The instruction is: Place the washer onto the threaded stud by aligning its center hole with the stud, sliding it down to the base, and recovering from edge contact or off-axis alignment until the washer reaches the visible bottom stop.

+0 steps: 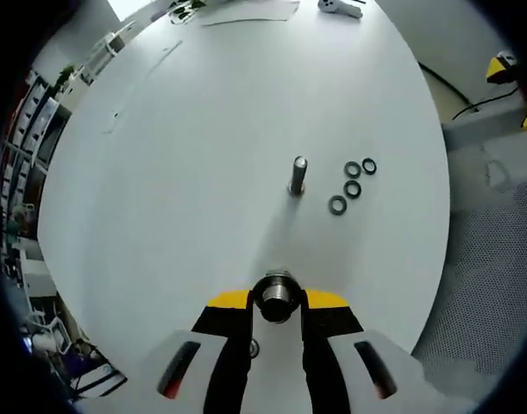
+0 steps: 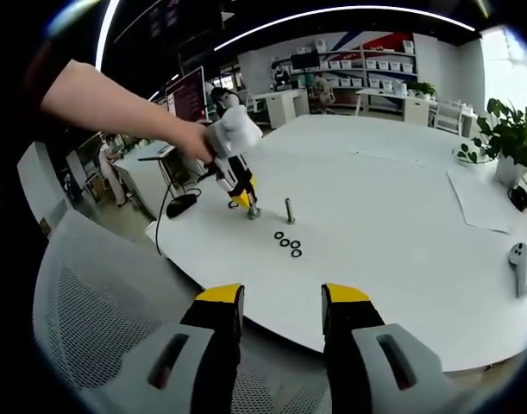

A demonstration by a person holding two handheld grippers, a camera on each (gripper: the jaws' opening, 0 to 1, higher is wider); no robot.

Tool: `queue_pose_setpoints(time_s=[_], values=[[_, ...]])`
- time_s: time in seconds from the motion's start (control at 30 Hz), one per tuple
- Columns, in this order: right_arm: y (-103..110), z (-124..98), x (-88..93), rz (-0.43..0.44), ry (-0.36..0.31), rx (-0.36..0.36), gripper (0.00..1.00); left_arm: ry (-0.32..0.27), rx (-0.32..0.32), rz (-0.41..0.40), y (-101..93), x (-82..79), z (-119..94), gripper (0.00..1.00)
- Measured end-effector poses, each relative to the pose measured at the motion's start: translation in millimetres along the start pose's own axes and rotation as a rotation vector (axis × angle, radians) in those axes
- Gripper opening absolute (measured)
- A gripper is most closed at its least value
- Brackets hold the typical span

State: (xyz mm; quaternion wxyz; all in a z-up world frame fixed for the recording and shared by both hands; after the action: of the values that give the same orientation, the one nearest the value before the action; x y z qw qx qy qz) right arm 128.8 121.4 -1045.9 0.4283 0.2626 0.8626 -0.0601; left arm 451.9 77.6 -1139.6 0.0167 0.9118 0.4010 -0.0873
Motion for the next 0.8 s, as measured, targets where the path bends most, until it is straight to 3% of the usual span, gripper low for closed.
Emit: queue_pose_setpoints(time_s=[0.43,0.5,0.6,0.7,0.8], values=[[0,0,0.2,-0.001,0.004,0.001,0.38,0.022,0.001,-0.020,3.6,0.9,20,0.19],[0,0,0.0,0.000,0.004,-0.001,0.38,-0.028,0.009,-0.032,6.3,-4.6,21,0.16],[1,1,-0.1,-0.003,0.005,-0.007,0.38,-0.018,0.011,-0.066,2.7,-3.0,14,0.13],[2,1,0.6,-0.010,0.011,-0.014,0.38,-0.029,-0.013,-0.065,2.3,-2.5,13,0.19],[3,1,0.8,-0.015,0.014,-0.019,0.38,-0.099,-0.035,-0.085,-1.8,-7.6,5,0.25]])
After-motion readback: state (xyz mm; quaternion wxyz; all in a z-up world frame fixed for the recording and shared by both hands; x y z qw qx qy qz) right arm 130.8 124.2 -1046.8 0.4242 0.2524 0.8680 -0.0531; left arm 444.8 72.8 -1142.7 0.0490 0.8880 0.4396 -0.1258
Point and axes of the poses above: the point that each gripper's makers call its tool centre point, and the gripper's own axes: z roughly forward along the fingers, y roughly to its left, x roughly out of its underside, the point moved 7 cm from there along -z, roughly backward along the fingers, and after that the axes turned 5 degrees about x, right-handed, at the moved point
